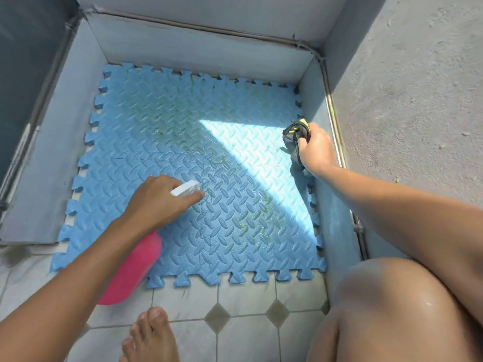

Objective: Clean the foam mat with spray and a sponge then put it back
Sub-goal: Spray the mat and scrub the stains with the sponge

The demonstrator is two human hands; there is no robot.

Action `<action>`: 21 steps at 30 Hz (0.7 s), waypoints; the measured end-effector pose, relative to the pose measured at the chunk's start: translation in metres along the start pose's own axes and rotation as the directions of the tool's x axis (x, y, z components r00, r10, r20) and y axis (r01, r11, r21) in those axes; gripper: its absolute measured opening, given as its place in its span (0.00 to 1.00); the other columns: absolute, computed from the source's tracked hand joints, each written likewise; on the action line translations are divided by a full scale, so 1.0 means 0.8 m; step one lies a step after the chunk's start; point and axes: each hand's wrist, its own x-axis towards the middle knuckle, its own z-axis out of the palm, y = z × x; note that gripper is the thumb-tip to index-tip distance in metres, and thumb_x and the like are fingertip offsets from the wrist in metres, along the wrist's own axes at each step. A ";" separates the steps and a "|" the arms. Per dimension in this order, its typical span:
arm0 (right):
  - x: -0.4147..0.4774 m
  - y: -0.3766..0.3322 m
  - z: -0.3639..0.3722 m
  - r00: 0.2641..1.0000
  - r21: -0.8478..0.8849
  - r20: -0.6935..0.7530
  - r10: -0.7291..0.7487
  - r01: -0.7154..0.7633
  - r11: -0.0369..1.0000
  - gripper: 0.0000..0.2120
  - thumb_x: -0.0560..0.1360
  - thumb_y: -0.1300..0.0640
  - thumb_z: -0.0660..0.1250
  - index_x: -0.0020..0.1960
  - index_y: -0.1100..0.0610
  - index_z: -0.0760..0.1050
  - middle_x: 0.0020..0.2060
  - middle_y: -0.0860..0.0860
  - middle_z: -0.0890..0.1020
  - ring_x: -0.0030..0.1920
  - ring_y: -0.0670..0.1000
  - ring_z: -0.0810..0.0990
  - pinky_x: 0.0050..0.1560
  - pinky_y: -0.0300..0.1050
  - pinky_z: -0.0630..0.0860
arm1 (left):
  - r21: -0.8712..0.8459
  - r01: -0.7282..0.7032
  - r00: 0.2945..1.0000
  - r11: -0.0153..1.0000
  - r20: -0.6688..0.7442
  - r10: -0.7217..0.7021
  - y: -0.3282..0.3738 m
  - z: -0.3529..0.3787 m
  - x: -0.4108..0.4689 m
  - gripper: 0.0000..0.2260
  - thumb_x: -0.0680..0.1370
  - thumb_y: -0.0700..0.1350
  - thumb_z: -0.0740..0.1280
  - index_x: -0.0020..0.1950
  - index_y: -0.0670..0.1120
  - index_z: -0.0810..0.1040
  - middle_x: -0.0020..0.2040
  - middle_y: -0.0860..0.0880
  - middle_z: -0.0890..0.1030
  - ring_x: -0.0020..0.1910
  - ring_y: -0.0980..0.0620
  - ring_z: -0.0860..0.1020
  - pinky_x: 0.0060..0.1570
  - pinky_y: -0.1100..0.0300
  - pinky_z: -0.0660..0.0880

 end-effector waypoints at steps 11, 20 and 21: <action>-0.006 0.018 0.020 0.967 -0.201 0.246 -0.068 0.119 0.972 0.16 0.79 0.52 0.64 0.65 0.48 0.68 0.59 0.56 0.74 0.54 0.61 0.77 0.58 0.55 0.74 | -0.174 -0.105 0.799 0.979 0.571 0.187 -0.001 0.012 -0.023 0.25 0.69 0.65 0.77 0.30 0.46 0.74 0.25 0.54 0.75 0.27 0.54 0.72 0.36 0.55 0.68; -0.003 0.022 0.023 0.921 -0.306 0.339 -0.194 0.303 0.903 0.25 0.74 0.28 0.57 0.59 0.46 0.70 0.52 0.52 0.74 0.46 0.56 0.76 0.52 0.51 0.75 | -0.149 -0.165 0.900 0.975 0.381 0.211 -0.001 0.017 -0.025 0.31 0.65 0.71 0.73 0.33 0.42 0.72 0.24 0.53 0.74 0.26 0.53 0.71 0.34 0.55 0.69; -0.003 0.021 0.023 0.917 -0.318 0.349 -0.194 0.310 0.896 0.25 0.75 0.28 0.55 0.59 0.46 0.70 0.52 0.53 0.74 0.46 0.56 0.77 0.53 0.52 0.75 | -0.137 -0.172 0.901 0.976 0.379 0.212 -0.001 0.017 -0.026 0.31 0.66 0.71 0.72 0.32 0.42 0.74 0.24 0.53 0.76 0.26 0.53 0.73 0.33 0.55 0.70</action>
